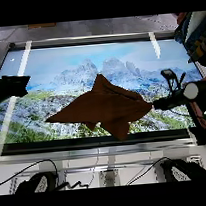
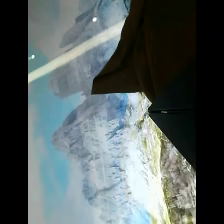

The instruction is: Fold the clothes and pants, and hang the long-sleeved shirts on hangers.

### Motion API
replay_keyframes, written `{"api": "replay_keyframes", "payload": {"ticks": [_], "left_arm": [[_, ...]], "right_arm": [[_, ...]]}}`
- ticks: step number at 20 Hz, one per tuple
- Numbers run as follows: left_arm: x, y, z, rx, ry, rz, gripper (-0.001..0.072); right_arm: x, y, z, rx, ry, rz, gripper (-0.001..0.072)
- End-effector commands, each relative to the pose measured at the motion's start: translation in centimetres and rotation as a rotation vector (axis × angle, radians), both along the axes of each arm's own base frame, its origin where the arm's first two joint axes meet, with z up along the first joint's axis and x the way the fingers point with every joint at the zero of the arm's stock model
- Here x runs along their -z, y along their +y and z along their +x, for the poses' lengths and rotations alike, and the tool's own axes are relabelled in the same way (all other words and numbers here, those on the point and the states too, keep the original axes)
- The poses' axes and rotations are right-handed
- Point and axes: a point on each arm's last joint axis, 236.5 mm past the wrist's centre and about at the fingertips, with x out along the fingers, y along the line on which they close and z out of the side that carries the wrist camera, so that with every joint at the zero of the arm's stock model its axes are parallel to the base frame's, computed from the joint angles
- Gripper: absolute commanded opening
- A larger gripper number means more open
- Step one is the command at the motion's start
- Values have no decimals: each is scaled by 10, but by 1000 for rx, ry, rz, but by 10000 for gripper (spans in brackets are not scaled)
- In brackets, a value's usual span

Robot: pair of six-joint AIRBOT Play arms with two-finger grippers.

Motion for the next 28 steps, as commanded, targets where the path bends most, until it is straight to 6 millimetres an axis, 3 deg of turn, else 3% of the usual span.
{"api": "replay_keyframes", "payload": {"ticks": [1, 2, 3, 4, 8, 11, 13, 14, 15, 17, 20, 21, 25, 28], "left_arm": [[1, 1, 1, -15, 15, -29, 23], [1, 1, 1, -15, 17, -29, 79], [3, 1, 2, -15, 22, -30, 213], [6, 1, 4, -15, 30, -32, 304], [21, 3, 13, -16, 73, -44, 307], [27, 4, 17, -16, 89, -47, 307], [27, 4, 17, -17, 91, -48, 307], [27, 4, 17, -17, 91, -48, 307], [28, 4, 18, -17, 92, -47, 306], [31, 5, 20, -17, 100, -49, 306], [44, 7, 27, -18, 135, -55, 301], [50, 7, 30, -18, 151, -58, 294], [83, 12, 39, -15, 243, -50, 294], [137, 40, 28, -86, 443, 48, 294]], "right_arm": [[55, 13, 0, 264, -62, 208, 42], [64, 12, 3, 360, -71, 241, 261], [72, 12, 5, 447, -66, 275, 436], [78, 14, 5, 488, -42, 296, 437], [105, 44, -5, 502, 108, 410, 437], [116, 68, -2, 497, 165, 521, 401], [130, 71, -7, 524, 218, 526, 399], [135, 72, -9, 515, 232, 523, 363], [137, 75, -9, 485, 226, 531, 309], [135, 82, -4, 419, 194, 558, 301], [133, 83, -3, 350, 162, 547, 69], [132, 83, -2, 341, 155, 545, 14], [115, 79, -4, 243, 113, 502, 13], [92, 61, -18, 56, 92, 359, 13]]}}
